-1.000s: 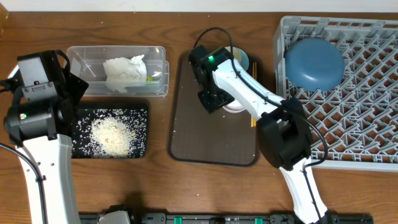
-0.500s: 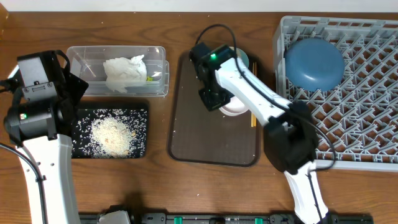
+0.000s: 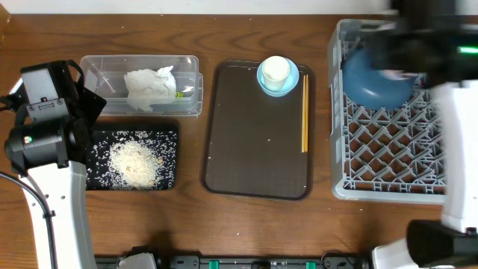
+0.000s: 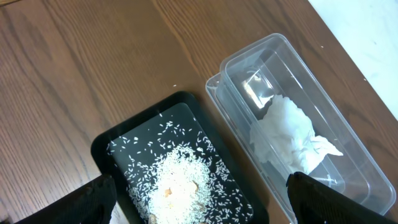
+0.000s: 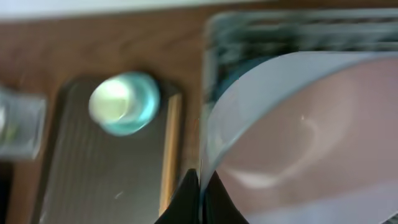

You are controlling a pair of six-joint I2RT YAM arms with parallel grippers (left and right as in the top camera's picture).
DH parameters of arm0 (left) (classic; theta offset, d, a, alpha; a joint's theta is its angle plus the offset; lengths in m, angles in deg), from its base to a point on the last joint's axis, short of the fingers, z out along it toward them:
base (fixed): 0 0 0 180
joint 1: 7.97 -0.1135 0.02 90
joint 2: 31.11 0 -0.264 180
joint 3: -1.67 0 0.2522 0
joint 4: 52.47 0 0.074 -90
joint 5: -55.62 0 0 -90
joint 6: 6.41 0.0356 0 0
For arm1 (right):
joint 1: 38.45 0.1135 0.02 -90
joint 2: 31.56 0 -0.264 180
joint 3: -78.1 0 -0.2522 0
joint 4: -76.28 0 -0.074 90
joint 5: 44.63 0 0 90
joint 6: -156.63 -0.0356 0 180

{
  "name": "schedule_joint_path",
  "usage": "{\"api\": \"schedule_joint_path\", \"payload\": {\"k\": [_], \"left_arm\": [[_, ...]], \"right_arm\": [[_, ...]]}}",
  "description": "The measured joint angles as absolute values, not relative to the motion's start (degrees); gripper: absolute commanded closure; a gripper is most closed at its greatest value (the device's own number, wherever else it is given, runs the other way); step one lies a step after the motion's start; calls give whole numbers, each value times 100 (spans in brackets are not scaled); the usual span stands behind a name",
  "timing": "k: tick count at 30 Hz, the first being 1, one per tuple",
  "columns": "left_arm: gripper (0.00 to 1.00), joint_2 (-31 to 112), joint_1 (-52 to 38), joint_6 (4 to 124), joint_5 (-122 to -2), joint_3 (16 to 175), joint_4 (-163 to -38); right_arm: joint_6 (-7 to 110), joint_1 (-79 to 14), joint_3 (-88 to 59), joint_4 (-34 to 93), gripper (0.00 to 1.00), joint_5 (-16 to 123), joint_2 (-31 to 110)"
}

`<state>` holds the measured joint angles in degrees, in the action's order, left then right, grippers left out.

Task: Sort waste into correct bins and load items into the dishwasher rack
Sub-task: 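Carry the pink bowl to the rack's right side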

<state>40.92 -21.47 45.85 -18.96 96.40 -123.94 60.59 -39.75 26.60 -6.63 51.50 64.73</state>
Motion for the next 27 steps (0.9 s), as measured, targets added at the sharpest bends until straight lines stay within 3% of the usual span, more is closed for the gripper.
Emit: {"api": "schedule_joint_path", "payload": {"k": [7, 16, 22, 27], "left_arm": [[10, 4090, -2147, 4585, -1896, 9640, -12392], [10, 4090, -2147, 4585, -1896, 9640, -12394], [10, 4090, -2147, 4585, -1896, 9640, -12392], [10, 4092, -2147, 4585, -1896, 9640, -12392]], "right_arm": [[7156, -6043, 2616, -94, 99, 7248, 6940], [7521, -7107, 2555, 1739, 99, 10376, 8477], [6632, -7494, 2527, 3973, 99, 12335, 9563], [5440, -7671, 2527, 4509, 99, 12667, 10202]]}}
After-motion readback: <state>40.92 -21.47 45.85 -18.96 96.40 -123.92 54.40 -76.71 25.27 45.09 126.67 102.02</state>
